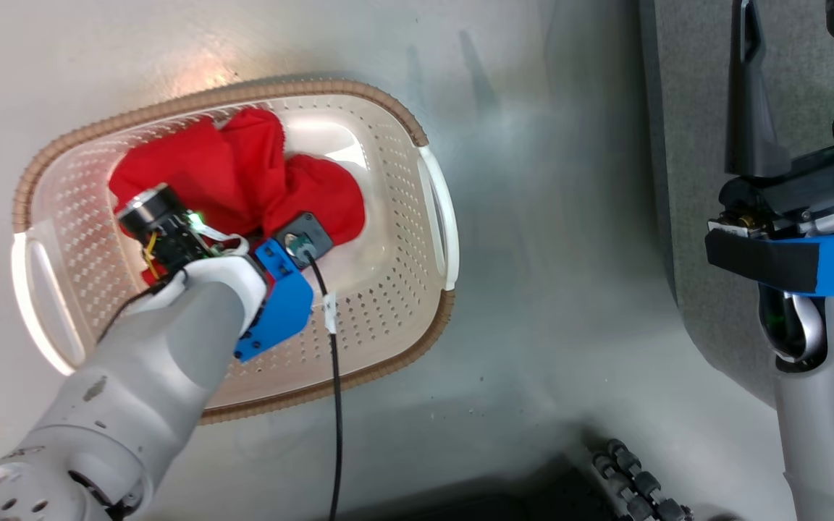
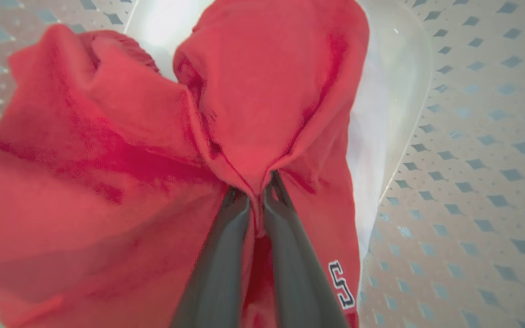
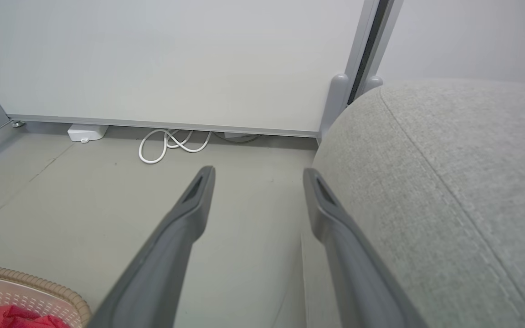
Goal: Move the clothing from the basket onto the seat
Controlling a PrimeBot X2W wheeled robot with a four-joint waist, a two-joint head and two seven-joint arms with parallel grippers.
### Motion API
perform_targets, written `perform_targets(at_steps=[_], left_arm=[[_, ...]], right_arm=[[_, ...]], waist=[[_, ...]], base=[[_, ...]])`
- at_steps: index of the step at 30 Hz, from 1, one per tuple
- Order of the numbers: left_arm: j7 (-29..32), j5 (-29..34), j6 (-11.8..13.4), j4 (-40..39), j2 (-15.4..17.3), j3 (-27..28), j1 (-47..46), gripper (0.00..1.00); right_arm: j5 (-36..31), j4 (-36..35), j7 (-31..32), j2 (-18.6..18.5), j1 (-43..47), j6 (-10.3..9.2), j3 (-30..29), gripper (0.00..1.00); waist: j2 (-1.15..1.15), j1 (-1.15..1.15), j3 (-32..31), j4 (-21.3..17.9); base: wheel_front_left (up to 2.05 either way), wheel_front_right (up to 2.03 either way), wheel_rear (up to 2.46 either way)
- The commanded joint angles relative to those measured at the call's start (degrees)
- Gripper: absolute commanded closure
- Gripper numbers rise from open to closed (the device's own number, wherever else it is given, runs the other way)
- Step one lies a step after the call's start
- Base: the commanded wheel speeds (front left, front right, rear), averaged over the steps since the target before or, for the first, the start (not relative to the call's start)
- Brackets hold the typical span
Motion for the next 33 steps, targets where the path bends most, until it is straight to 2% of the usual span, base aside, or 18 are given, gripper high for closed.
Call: perform_targets(at_steps=[1,14,33], left_arm=[[-0.61,-0.29,-0.06,-0.45,-0.47,-0.23,0.27,1.0],[-5.83,-4.25,-0.05,-1.98,-4.06,-0.22,2.61,1.0],[-16.75,-13.02,-0.05,-4.51,-6.5,0.45,5.57,1.0]], right_arm=[[-0.1,0.29,-0.06,-0.39,0.46,-0.01,-0.15,0.0],[-0.21,2.22,-0.06,-1.04,2.5,-0.01,-1.18,0.0],[-0.54,5.2,-0.06,-3.17,7.73,-0.01,-2.56,0.0]], waist=[[0.0,0.0,-1.08,0.63],[0.0,0.0,-9.39,3.9],[0.0,0.0,-23.1,9.53]], base=[[0.0,0.0,0.0],[0.0,0.0,0.0],[0.0,0.0,0.0]])
